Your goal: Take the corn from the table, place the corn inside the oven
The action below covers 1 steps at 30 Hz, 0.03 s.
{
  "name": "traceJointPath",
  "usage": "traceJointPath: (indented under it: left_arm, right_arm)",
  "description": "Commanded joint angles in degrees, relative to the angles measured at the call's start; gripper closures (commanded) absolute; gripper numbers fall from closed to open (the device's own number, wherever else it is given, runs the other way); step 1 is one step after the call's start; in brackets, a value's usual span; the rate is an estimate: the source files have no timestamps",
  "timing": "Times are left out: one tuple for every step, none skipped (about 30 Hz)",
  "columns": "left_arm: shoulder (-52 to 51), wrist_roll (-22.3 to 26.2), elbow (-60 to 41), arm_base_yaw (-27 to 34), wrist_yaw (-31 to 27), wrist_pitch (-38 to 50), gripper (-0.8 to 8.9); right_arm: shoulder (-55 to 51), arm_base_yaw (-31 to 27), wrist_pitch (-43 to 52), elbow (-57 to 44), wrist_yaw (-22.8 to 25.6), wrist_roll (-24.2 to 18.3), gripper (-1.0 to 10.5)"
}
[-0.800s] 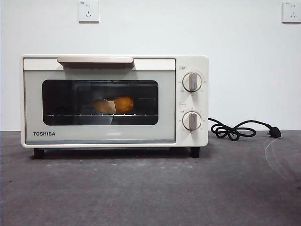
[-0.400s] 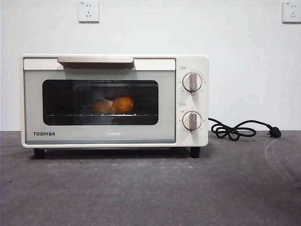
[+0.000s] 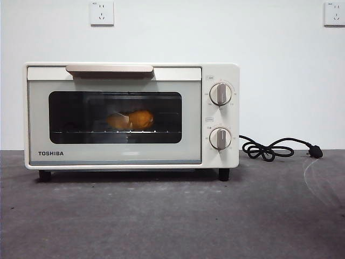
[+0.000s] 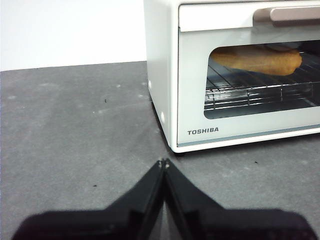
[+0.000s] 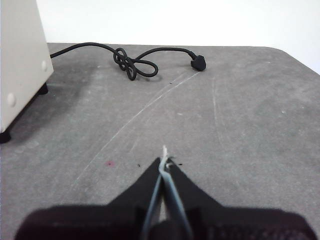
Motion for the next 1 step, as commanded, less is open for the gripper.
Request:
traceJointPath:
  left_arm:
    - [0.1, -0.5, -0.5, -0.1, 0.0, 0.4, 8.17]
  right_arm:
    - [0.0, 0.0, 0.0, -0.3, 0.2, 0.6, 9.5]
